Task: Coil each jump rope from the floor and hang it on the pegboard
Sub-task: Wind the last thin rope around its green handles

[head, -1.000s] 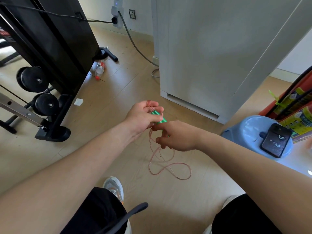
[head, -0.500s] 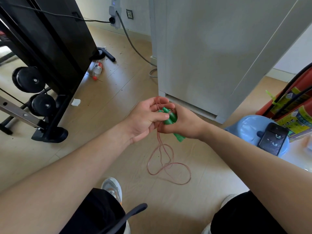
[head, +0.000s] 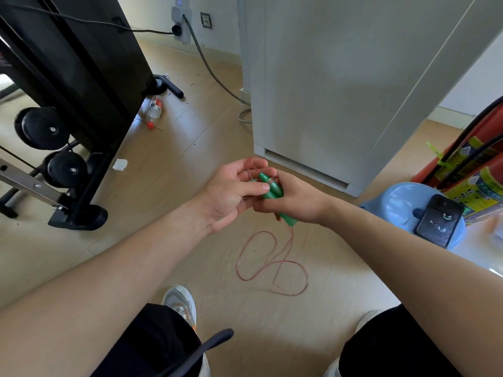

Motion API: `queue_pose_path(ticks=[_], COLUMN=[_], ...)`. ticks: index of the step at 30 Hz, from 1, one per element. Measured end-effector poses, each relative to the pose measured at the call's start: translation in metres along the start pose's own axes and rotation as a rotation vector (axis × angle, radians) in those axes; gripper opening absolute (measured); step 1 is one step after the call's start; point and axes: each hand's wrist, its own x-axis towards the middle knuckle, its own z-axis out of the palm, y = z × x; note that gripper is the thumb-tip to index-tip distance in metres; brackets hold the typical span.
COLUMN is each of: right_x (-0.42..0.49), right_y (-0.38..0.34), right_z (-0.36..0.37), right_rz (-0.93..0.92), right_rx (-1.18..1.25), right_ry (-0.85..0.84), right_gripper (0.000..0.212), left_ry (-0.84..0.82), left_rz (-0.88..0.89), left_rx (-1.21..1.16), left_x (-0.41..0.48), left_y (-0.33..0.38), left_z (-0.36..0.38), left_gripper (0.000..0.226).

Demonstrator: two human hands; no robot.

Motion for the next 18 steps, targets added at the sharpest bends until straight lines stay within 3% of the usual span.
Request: queue_pose_path(ticks=[3, 5, 10, 18], right_x=[0.0, -0.001, -0.003, -0.002], right_y=[0.002, 0.003, 0.005, 0.006], right_z=[-0.017, -0.03, -0.039, -0.032], right_rz=[0.055, 0.124, 0.094, 0.143], right_rx=[-0.261, -0.247, 0.074, 0.197], right_ry=[-0.025, -0.064, -0.105, -0.098], right_gripper=[0.046, 0.058, 0.026, 0.006], left_ry=[-0.015, -0.05, -0.144, -0.123], left_rz=[0.004, 0.016, -0.034, -0.07], left_rx=[0.039, 0.112, 0.397, 0.553], left_x=[0.0, 0.0, -0.001, -0.003], left_y=[0.003, 0.008, 0.013, 0.012], left_z=[0.001, 0.0, -0.01, -0.007], left_gripper=[0.037, 0.037, 0.043, 0.044])
